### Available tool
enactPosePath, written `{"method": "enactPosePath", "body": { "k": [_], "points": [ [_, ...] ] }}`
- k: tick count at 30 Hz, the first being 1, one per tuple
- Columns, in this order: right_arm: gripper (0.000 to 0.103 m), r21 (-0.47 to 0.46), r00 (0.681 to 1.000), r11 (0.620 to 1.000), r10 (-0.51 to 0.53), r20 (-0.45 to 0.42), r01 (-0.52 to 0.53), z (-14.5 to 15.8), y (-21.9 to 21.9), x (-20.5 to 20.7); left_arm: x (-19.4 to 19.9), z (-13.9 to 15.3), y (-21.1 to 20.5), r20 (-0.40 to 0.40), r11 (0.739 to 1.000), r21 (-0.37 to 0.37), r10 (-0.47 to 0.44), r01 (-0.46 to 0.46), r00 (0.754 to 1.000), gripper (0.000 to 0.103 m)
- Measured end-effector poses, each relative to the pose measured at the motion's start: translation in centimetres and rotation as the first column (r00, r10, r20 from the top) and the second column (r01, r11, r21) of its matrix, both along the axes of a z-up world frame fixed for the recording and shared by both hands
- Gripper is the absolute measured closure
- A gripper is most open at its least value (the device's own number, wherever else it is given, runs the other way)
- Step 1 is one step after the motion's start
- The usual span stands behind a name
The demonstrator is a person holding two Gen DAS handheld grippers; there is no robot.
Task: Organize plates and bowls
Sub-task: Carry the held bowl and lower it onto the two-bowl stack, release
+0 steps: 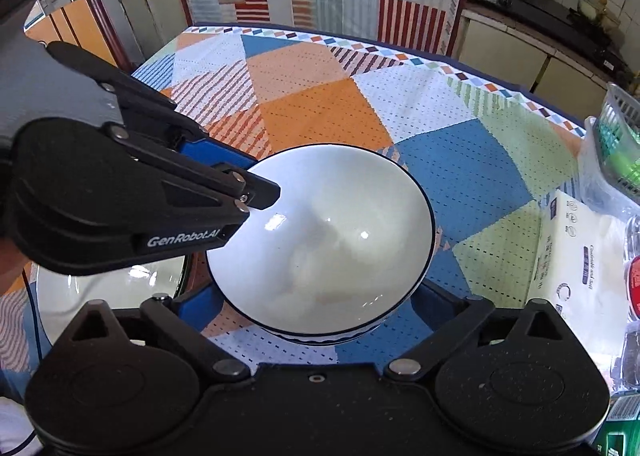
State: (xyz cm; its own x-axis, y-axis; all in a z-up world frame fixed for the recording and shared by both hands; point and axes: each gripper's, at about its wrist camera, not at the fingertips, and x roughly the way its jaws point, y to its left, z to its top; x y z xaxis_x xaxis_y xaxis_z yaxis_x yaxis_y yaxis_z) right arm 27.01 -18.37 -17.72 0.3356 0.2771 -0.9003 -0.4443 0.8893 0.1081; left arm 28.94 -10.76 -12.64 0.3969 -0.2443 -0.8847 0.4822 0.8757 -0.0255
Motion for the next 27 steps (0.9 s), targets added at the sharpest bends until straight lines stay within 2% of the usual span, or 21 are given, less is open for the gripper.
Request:
{"method": "enactPosePath", "body": {
  "k": [8,16,18,22,27],
  "points": [
    [0.002,0.096,0.991,0.993,-0.080,0.107,0.070,2.2,-1.1,-3.1,-1.2,1.9,1.8,-0.017,0.997,-0.068,0.020,-0.021,1.000,0.088],
    [0.002,0.105,0.973,0.993,-0.076,0.220,0.054,4.2,-0.3,-6.8,-3.0,3.6,3.2,-0.025,0.995,-0.099,0.030,-0.033,0.999,0.085],
    [0.002,0.120,0.962,0.990,-0.105,0.251,0.077,4.7,-0.3,-7.8,-3.4,3.9,3.6,-0.024,0.993,-0.111,0.043,-0.045,0.999,0.085],
    [0.002,0.166,0.939,0.978,-0.170,0.299,0.125,4.9,-0.6,-9.8,-4.1,4.1,4.4,-0.040,0.992,-0.116,0.054,-0.059,0.998,0.085],
    [0.002,0.179,0.926,0.974,-0.189,0.328,0.135,4.3,-0.8,-11.6,-5.0,3.7,5.1,-0.056,0.990,-0.127,0.060,-0.067,0.997,0.085]
  ]
}}
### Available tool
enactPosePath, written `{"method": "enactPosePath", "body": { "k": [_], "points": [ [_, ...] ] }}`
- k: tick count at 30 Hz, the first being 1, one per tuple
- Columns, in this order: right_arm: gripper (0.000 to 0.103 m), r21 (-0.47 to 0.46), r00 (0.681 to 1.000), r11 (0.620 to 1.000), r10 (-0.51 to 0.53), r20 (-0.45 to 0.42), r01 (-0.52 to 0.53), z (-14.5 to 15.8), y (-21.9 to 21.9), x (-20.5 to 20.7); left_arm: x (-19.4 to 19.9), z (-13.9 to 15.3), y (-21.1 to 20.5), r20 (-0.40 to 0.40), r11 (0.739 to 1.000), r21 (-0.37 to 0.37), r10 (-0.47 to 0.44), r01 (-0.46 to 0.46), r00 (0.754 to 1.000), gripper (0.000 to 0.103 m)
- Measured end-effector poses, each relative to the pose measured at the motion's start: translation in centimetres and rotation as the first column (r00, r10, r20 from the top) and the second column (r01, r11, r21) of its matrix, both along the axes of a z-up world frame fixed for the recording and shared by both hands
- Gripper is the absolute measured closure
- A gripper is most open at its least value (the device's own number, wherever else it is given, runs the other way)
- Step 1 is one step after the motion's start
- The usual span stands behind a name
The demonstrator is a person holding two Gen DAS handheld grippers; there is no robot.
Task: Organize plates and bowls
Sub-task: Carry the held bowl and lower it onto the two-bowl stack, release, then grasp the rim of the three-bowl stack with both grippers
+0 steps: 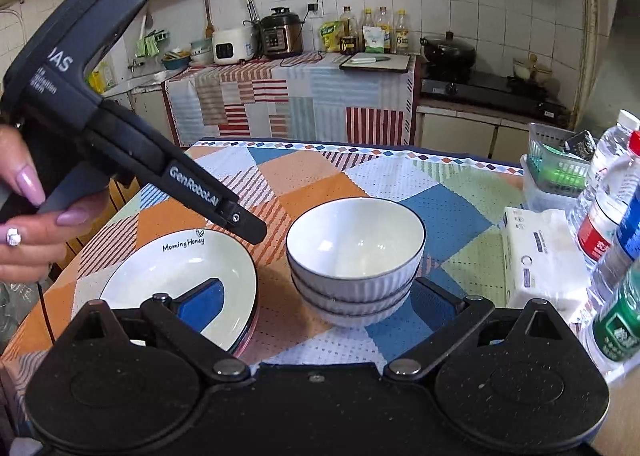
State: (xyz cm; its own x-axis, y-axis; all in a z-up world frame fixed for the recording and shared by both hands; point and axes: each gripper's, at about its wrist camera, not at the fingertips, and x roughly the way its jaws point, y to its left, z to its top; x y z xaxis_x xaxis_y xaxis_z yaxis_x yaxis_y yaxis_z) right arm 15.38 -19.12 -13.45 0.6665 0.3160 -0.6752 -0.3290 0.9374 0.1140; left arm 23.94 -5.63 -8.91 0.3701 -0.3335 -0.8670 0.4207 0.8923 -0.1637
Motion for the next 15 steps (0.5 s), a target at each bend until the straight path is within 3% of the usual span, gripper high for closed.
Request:
{"method": "enactPosePath", "body": {
  "k": [3,7,12,15],
  "points": [
    [0.002,-0.002,0.999,1.000,0.010,0.036,-0.010,-0.7,-0.2,-1.1,-0.5,-0.3,0.1,0.027,1.000,0.014,0.008,-0.008,1.000,0.085],
    [0.002,0.041,0.997,0.999,0.021,0.074,-0.024,-1.1,-0.5,-1.7,-0.3,-0.6,0.6,0.035,0.999,-0.036,0.037,-0.036,0.999,0.085],
    [0.002,0.017,0.997,1.000,0.016,0.070,-0.017,-2.9,-0.9,-1.2,0.8,-1.2,1.6,-0.005,0.980,-0.125,0.156,-0.155,0.988,0.077],
    [0.002,0.002,1.000,1.000,-0.019,0.022,0.019,-4.9,-1.7,-0.7,1.7,-1.9,1.5,-0.021,0.971,-0.146,0.187,-0.188,0.982,0.064]
  ]
}}
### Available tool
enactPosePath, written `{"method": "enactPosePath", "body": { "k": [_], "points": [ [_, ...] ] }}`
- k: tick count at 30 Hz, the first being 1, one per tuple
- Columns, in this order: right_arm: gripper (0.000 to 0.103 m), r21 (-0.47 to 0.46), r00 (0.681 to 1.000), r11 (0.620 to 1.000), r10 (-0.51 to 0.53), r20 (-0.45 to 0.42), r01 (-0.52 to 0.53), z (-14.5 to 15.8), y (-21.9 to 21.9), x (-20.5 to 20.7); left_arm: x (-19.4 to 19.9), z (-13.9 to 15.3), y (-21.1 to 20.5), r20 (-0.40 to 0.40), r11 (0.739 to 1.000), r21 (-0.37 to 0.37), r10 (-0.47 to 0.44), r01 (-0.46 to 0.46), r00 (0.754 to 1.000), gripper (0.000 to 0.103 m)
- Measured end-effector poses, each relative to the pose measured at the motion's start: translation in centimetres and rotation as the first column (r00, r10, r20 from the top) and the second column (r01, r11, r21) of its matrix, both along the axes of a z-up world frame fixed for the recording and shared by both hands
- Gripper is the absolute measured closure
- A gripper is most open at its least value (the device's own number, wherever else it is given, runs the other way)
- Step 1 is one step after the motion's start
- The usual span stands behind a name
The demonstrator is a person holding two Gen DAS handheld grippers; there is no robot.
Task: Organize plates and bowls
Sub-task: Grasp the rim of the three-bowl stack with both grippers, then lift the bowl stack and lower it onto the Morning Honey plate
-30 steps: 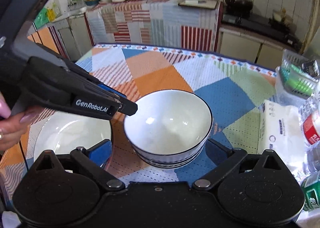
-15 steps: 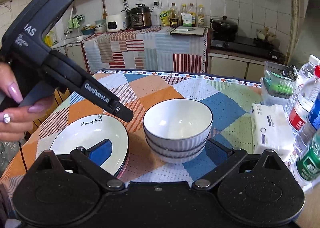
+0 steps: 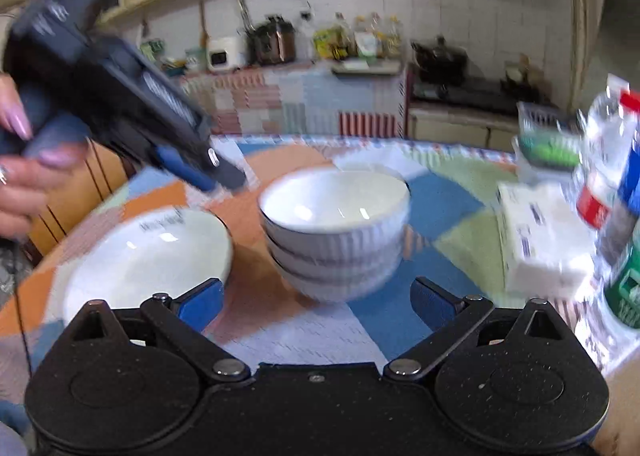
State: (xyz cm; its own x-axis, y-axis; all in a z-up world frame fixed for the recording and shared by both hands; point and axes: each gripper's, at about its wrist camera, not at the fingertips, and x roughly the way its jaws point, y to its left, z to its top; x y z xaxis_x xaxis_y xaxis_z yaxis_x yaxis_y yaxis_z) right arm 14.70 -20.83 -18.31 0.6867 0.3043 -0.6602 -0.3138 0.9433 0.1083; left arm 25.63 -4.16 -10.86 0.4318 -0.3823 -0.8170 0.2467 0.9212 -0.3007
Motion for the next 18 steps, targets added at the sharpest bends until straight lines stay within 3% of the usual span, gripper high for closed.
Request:
{"method": "enactPosePath", "body": {
  "k": [3,7,9,11,13,16,18],
  "points": [
    [0.002,-0.028,0.999,1.000,0.005,-0.042,-0.006,-1.7,-0.3,1.3,1.0,-1.3,-0.6,-0.017,1.000,-0.012,0.018,-0.018,1.000,0.057],
    [0.002,0.021,0.990,1.000,0.004,-0.138,-0.001,-4.1,-0.7,3.8,2.8,-3.9,-1.6,-0.066,1.000,-0.010,0.025,-0.025,0.998,0.054],
    [0.002,-0.029,0.983,0.999,0.020,-0.180,-0.026,-5.4,-0.2,5.0,3.6,-4.9,-2.1,-0.087,1.000,-0.001,0.018,-0.018,0.996,0.054],
    [0.002,-0.083,0.985,0.996,0.013,-0.174,-0.027,-6.0,0.2,5.7,4.1,-5.7,-2.7,-0.089,1.000,0.006,-0.009,0.010,0.996,0.054],
    [0.002,-0.067,0.983,0.996,0.038,-0.180,-0.051,-6.1,0.2,6.2,4.4,-6.3,-3.0,-0.091,0.999,-0.009,-0.040,0.040,0.995,0.054],
    [0.002,-0.059,0.980,0.995,0.068,-0.188,-0.080,-6.4,0.6,6.9,4.3,-6.9,-3.4,-0.117,0.998,-0.009,-0.061,0.060,0.991,0.057],
    [0.004,-0.052,0.975,0.995,0.074,-0.207,-0.087,-6.4,1.0,7.6,4.2,-6.9,-3.5,-0.118,0.997,-0.026,-0.075,0.072,0.990,0.066]
  ]
}}
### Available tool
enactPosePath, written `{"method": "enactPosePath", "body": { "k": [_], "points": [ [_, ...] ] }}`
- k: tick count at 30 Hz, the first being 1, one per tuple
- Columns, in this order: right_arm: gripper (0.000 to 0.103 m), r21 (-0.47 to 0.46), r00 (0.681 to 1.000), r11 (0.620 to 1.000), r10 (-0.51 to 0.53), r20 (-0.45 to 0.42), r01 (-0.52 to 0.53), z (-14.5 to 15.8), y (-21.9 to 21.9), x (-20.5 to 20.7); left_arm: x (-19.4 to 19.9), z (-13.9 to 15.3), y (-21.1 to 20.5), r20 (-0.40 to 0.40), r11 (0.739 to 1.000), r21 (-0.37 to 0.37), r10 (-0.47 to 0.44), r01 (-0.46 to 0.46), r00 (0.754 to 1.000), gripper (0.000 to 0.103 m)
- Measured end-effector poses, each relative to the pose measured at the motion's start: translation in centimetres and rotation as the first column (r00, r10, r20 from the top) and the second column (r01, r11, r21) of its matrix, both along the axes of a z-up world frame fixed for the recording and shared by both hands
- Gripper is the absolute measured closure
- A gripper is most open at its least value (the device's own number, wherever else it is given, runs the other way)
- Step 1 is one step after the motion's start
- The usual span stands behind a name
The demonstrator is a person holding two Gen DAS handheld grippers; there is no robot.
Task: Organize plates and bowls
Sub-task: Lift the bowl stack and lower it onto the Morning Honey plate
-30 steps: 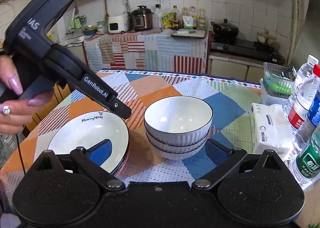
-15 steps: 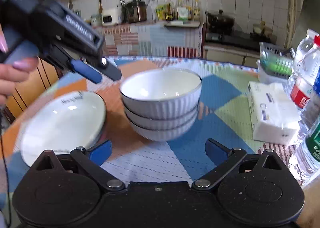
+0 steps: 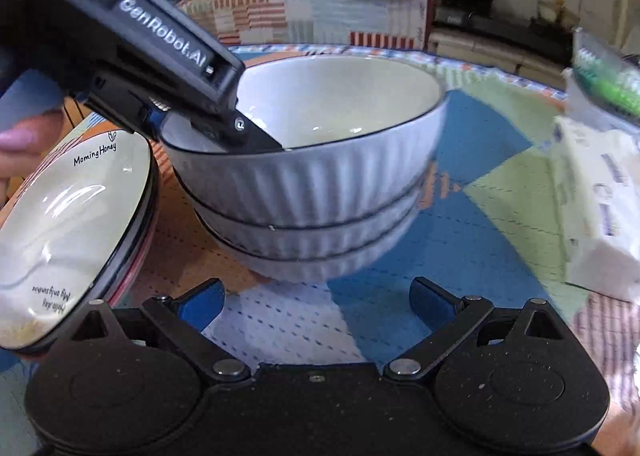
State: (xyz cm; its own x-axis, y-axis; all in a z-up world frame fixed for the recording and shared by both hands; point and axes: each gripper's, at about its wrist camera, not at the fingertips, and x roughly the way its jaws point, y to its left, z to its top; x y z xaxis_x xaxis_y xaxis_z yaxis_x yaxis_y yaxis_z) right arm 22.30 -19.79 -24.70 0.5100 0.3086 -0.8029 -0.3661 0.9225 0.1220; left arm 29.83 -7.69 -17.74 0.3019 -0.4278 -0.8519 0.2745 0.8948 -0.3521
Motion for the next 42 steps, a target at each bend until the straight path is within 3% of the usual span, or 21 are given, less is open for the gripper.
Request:
{"method": "enactPosePath", "body": {
  "k": [3,5,8,13,17,26,33,42],
  "points": [
    [0.007,0.085,0.999,0.995,-0.047,0.001,0.047,0.2,0.1,1.0,-0.1,0.0,0.0,0.005,1.000,-0.005,0.008,-0.008,1.000,0.068],
    [0.002,0.125,0.997,0.989,-0.073,0.002,0.073,0.1,0.1,1.6,-0.1,0.0,0.1,0.001,1.000,-0.010,0.015,-0.015,1.000,0.069],
    [0.003,0.131,0.996,0.989,-0.078,0.038,0.072,-0.2,0.3,1.2,-0.1,0.1,0.1,-0.007,1.000,-0.004,0.014,-0.014,1.000,0.070],
    [0.003,0.153,0.995,0.985,-0.089,0.035,0.083,0.2,0.2,0.2,-1.3,1.2,-0.9,0.032,0.995,0.078,-0.064,0.062,0.997,0.070],
    [0.003,0.153,0.994,0.985,-0.095,0.059,0.085,0.8,0.1,-0.7,-2.4,2.4,-1.0,0.062,0.993,0.084,-0.092,0.087,0.994,0.070],
    [0.003,0.162,0.981,0.983,-0.107,0.161,0.080,5.0,0.2,-3.7,-5.8,7.7,0.4,0.135,0.994,0.054,-0.106,0.100,0.985,0.070],
    [0.004,0.178,0.970,0.983,-0.093,0.224,0.053,8.3,1.7,-6.8,-9.3,11.2,2.6,0.198,0.995,0.080,-0.075,0.060,0.977,0.070],
    [0.004,0.147,0.965,0.988,-0.003,0.263,-0.037,11.4,5.1,-9.8,-12.9,13.8,7.4,0.170,0.997,0.073,-0.029,0.017,0.985,0.070]
  ]
}}
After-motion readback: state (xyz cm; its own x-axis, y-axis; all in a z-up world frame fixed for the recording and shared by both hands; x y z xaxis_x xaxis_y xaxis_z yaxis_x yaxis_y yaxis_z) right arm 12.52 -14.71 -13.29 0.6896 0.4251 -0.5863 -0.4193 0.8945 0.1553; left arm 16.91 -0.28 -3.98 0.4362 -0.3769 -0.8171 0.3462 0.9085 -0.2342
